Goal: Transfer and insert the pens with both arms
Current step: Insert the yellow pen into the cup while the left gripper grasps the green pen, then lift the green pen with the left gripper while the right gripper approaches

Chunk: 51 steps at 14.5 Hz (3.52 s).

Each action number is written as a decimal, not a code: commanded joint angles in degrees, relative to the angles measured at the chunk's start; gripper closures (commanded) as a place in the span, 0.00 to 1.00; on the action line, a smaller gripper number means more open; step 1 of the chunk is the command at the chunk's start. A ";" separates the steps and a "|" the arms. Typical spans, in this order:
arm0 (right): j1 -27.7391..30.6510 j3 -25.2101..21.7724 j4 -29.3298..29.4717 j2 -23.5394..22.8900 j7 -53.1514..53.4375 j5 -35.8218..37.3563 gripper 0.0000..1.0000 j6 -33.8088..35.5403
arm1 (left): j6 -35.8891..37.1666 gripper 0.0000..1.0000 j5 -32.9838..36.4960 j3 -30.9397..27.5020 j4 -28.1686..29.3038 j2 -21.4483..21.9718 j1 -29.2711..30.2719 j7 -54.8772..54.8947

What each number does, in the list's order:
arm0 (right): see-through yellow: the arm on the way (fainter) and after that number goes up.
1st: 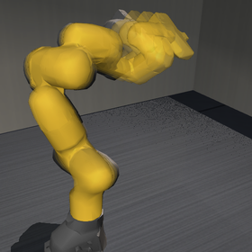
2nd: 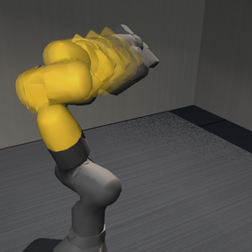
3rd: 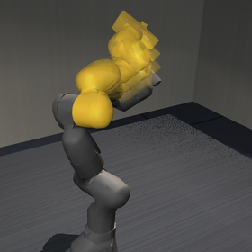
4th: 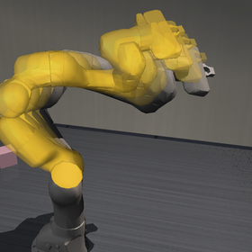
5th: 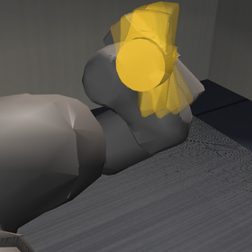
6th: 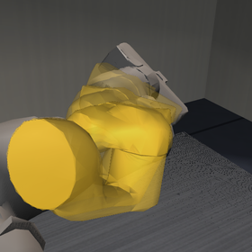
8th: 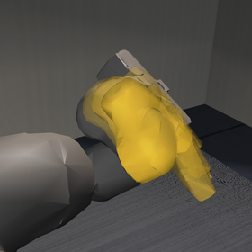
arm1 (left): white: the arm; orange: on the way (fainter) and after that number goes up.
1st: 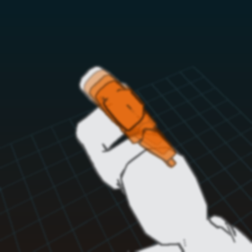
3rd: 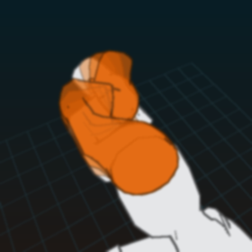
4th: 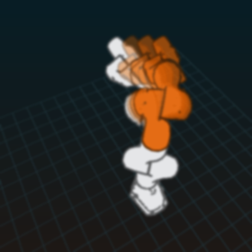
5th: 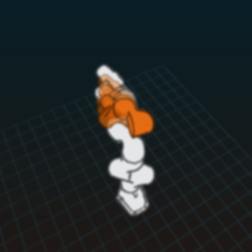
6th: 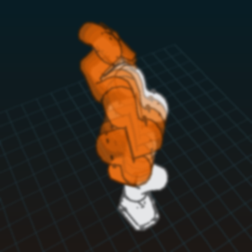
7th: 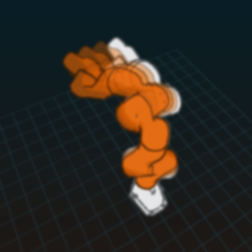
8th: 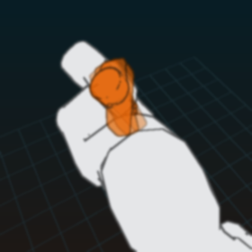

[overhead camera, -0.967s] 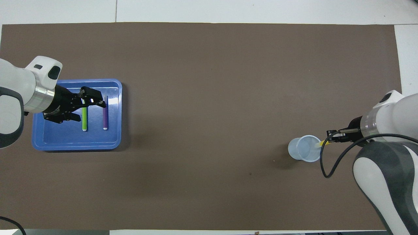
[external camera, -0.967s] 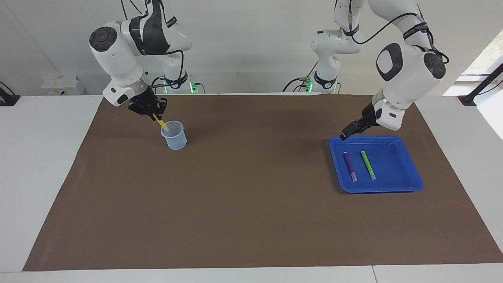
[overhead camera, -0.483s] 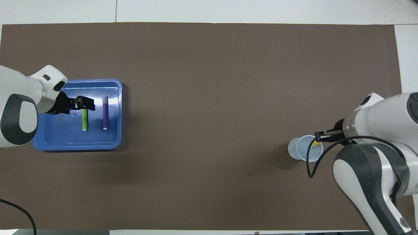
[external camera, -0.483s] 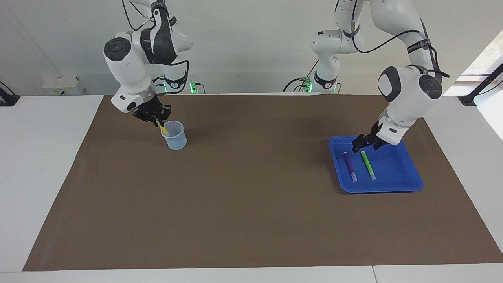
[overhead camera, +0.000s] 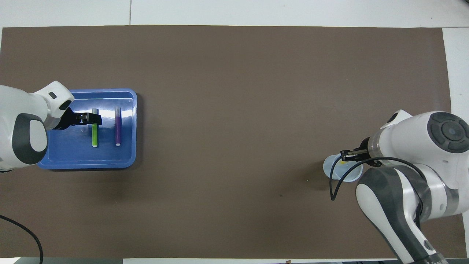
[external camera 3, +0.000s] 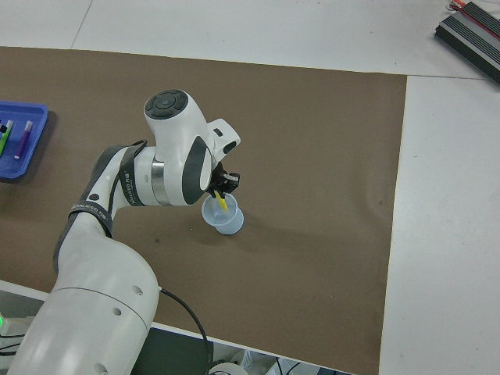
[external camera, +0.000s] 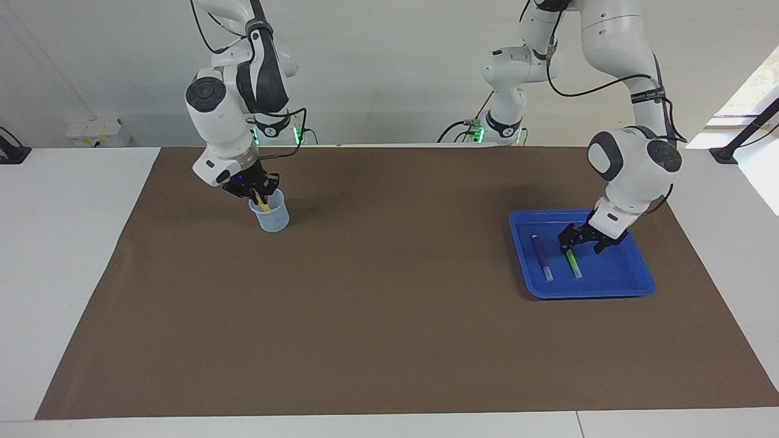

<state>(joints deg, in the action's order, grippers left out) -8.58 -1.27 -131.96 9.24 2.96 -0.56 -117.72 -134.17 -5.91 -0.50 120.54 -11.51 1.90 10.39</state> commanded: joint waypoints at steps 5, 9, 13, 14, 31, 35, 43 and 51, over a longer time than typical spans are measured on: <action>0.15 0.04 -4.01 0.51 1.08 1.27 1.00 -4.71 | -2.94 0.12 4.68 0.32 0.57 -1.94 -0.50 0.59; 0.06 0.04 -4.62 0.78 1.08 1.27 0.72 -5.06 | -2.67 0.19 4.68 0.32 0.57 -2.38 -0.50 0.51; -0.03 0.04 -2.96 0.78 2.84 1.18 0.00 -3.84 | -2.76 0.21 4.68 0.32 0.92 -2.47 -0.50 0.42; 0.06 0.04 -1.82 0.86 2.84 1.18 0.00 -2.79 | -2.93 0.23 4.68 0.32 1.27 -2.47 -0.58 0.33; -2.66 1.97 7.06 0.43 20.67 -34.04 0.00 -6.46 | 18.38 1.00 3.98 0.59 -13.03 -2.12 -0.58 -7.02; -8.44 1.97 7.06 -0.36 26.12 -46.60 0.00 -15.49 | 33.85 1.00 -3.38 0.67 -23.31 -1.50 -4.01 -25.02; -22.25 1.97 9.17 -1.24 40.54 -52.70 0.00 -33.63 | 40.66 1.00 -20.00 0.85 -21.77 8.33 -13.84 -71.09; -28.15 2.15 10.05 -0.98 43.45 -50.25 0.00 -34.60 | 27.76 1.00 -36.54 0.85 -9.98 15.29 -20.79 -91.32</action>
<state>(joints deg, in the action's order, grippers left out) -36.07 0.97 -122.09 8.22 46.83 -51.71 -151.92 -102.88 -40.03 1.03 107.81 1.55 -16.78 -76.48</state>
